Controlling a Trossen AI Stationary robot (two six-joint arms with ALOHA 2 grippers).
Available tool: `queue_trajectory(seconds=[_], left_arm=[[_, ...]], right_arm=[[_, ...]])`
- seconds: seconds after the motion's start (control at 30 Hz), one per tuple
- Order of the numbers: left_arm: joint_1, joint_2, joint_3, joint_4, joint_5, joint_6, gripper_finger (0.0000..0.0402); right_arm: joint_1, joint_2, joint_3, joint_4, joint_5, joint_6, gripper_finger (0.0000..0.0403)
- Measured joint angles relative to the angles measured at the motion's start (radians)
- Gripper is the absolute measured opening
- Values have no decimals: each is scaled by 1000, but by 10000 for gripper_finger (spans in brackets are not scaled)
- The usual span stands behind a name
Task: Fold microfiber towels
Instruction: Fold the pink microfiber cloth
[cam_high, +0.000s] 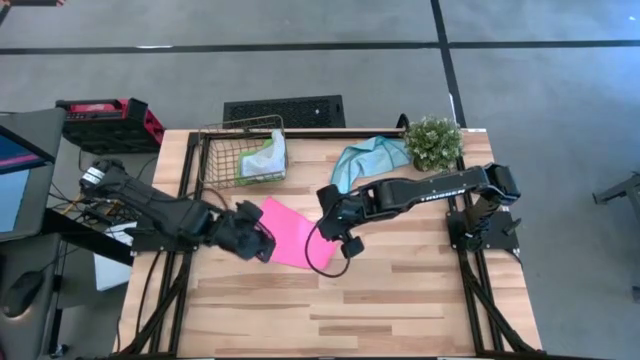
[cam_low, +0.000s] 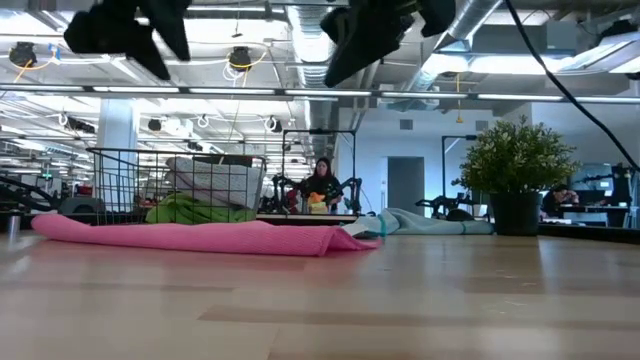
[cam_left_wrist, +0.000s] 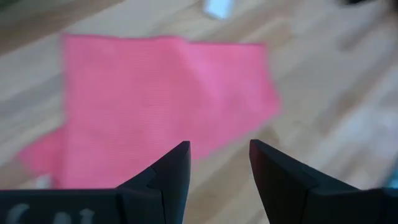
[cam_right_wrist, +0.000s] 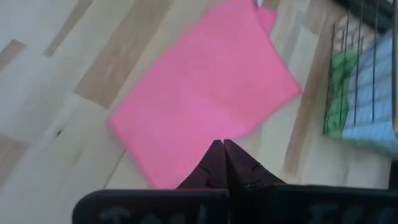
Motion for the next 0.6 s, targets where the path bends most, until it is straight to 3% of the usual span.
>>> queue_trajectory(seconds=[0.2, 0.6], left_arm=[[152, -1, -4, -187, 137, 53, 158], [487, -1, -176, -62, 316, 339, 158]], right_arm=[[3, -36, -1, -72, 24, 112, 0], [29, -83, 1, -115, 79, 280, 2]])
